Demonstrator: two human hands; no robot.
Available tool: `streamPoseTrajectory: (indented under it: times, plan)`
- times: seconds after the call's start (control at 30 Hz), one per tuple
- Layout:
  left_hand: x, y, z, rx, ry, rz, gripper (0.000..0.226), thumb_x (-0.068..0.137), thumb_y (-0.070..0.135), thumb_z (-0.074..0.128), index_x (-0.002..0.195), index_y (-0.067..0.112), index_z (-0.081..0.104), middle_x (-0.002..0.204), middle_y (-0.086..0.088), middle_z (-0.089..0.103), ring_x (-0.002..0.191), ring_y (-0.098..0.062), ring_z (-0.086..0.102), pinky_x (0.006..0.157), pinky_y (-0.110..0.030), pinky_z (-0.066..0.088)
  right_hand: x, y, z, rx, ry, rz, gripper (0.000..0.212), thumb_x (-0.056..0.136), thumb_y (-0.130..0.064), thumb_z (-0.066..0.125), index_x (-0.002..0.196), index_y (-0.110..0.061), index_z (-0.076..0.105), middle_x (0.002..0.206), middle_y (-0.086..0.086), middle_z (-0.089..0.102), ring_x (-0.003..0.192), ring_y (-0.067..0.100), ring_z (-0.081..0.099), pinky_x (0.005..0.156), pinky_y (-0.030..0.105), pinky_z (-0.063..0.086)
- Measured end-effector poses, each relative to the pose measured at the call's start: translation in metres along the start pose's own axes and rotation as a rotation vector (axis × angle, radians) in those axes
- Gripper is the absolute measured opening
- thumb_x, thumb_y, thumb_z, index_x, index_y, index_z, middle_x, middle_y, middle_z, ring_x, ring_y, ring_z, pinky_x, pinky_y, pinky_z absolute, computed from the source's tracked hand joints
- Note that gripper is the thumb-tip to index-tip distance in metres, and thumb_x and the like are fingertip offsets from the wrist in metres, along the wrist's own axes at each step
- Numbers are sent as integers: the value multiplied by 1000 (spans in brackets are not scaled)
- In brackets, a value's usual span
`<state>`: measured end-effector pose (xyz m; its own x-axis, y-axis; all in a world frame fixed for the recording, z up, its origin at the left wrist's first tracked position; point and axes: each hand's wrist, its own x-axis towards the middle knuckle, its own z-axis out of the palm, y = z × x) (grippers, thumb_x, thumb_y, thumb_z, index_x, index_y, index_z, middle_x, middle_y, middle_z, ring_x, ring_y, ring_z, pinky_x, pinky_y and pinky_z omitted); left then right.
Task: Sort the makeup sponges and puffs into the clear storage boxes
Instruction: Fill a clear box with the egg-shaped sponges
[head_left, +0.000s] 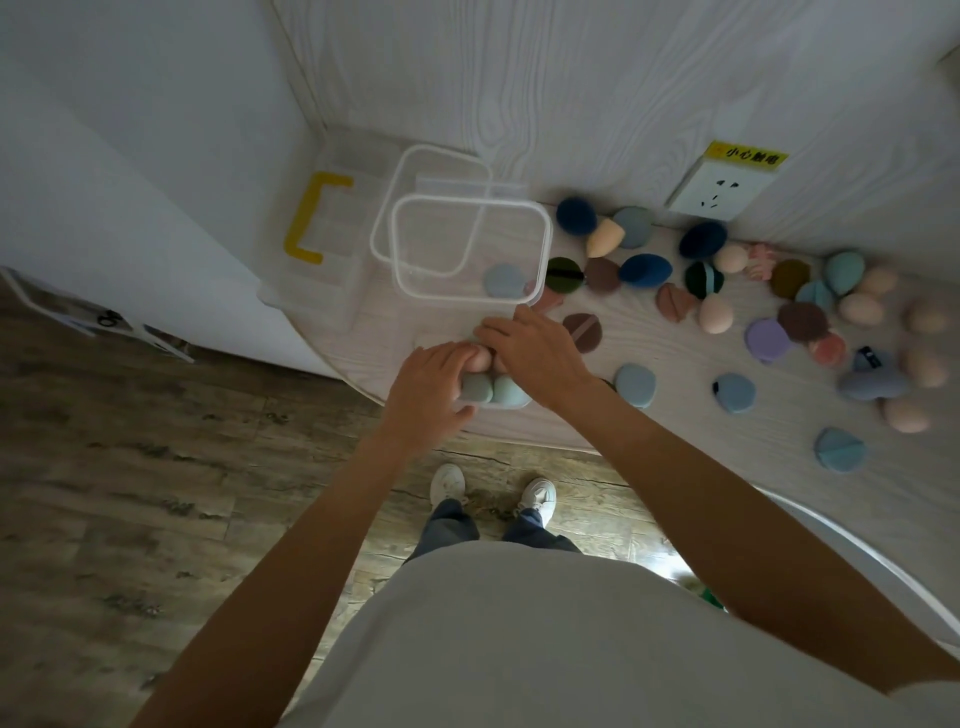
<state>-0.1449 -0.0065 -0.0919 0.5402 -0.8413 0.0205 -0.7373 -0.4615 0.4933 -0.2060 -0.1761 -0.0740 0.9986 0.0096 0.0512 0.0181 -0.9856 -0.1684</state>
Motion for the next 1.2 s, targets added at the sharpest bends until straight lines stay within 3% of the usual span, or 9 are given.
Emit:
streamPoseTrajectory:
  times: [0.13,0.33,0.57,0.7,0.83,1.03,1.1,1.2]
  plan:
    - [-3,0,-5,-27,-25,-30,70,68,29,75,129,11,47,127,-6,55,117,-25,50,107,-53,28,-8,-3,-5,61,129,36,28,68,-2,72,95,-9,69,96,8,70,78,29,63,65,33,55]
    - [-6,-2,-4,-56,-44,-100,67,78,40,56,136,10,41,135,-6,51,125,-21,45,113,-43,16,-13,-5,-9,102,114,132,24,75,-5,67,98,-8,68,103,12,68,91,33,62,76,41,52]
    - [-5,2,-4,-38,11,-190,69,74,57,35,126,15,50,122,-2,60,115,-20,52,112,-40,14,-26,-5,-9,67,144,153,24,72,-5,73,96,-9,70,102,12,69,95,35,62,78,44,53]
    - [-7,10,-2,37,44,-186,61,76,55,48,121,14,53,118,-3,61,112,-23,54,110,-48,19,-42,-4,-11,144,209,191,23,79,-11,62,100,-13,69,102,7,69,95,30,61,83,41,48]
    - [-8,22,4,100,26,-196,78,68,70,57,123,16,51,120,2,60,115,-18,53,111,-53,10,-71,13,-21,266,366,328,28,85,-18,45,99,-14,69,97,1,70,93,23,59,81,35,46]
    - [3,41,15,74,44,-239,73,69,56,71,122,12,50,119,-3,61,113,-21,54,111,-55,9,-107,62,-22,275,420,597,22,83,-2,59,100,-11,68,102,8,69,98,28,58,87,35,44]
    - [8,45,16,67,34,-242,72,69,54,72,122,11,50,119,-4,61,112,-21,54,110,-53,11,-110,93,-24,213,385,686,28,86,-1,54,111,-8,64,117,13,62,107,32,53,95,40,42]
    - [15,47,18,34,27,-251,72,67,54,74,121,13,51,119,-3,60,112,-20,54,109,-43,16,-107,143,-20,176,132,881,35,95,-8,41,129,-6,50,145,21,33,131,37,29,111,43,24]
